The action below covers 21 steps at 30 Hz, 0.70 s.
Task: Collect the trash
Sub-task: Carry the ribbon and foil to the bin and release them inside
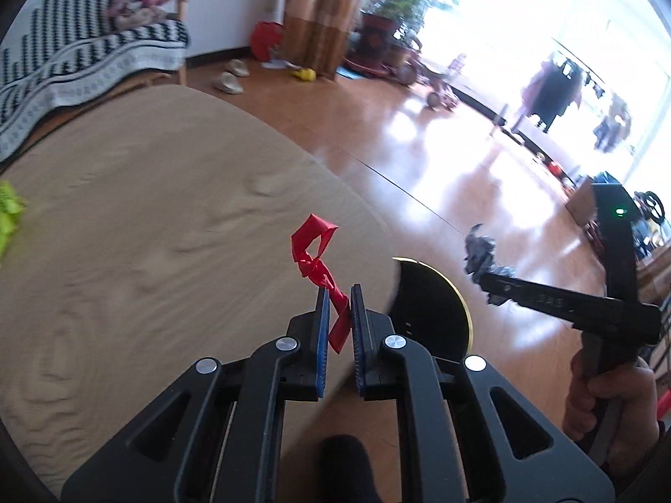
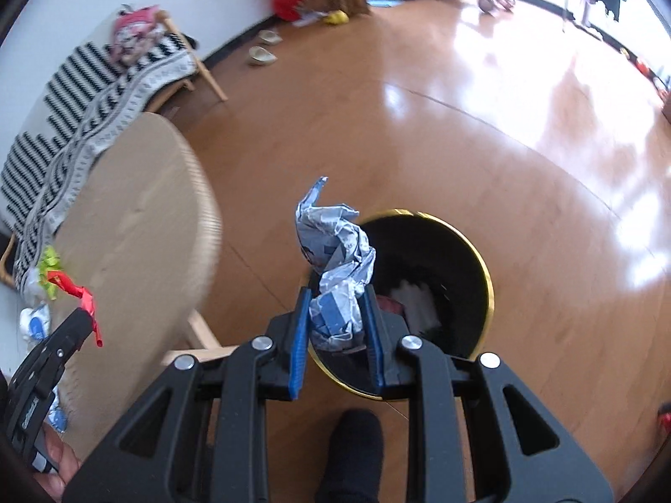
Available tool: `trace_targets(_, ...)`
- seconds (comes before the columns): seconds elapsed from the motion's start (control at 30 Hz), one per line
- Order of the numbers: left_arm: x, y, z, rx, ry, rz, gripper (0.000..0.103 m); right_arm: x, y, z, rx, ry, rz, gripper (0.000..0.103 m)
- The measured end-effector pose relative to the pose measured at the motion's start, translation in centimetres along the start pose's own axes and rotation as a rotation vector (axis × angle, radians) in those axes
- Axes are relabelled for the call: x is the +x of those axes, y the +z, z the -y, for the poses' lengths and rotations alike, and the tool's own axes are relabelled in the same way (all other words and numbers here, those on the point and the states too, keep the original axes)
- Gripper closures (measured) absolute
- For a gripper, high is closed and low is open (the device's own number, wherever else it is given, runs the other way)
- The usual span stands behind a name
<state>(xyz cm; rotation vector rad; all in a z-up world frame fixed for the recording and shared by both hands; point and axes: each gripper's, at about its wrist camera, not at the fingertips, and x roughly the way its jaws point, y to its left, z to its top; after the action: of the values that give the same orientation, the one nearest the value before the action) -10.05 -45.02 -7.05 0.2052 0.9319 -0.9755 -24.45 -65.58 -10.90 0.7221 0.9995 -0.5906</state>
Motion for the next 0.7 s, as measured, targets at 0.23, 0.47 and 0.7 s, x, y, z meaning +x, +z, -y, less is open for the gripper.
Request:
trace_targets(0.23, 3.4, -0.3, 3.3, 0.029, -0.045, -0.046, 0.094, 1.6, -0.4, 2.8, 0.046, -0.023, -0.06, 0.079)
trace_targets(0.47, 5.2, 0.0, 4.3, 0.033, -0.065, -0.071, 0.094, 1.3, 0.1, 3.4, 0.064, -0.013, -0.042, 0.076)
trace_targets(0.7, 6.7, 0.0, 5.3, 0.04, -0.087, -0.084, 0.094, 0.2, 0.4, 4.5, 0.114, -0.017, 0.013, 0.025)
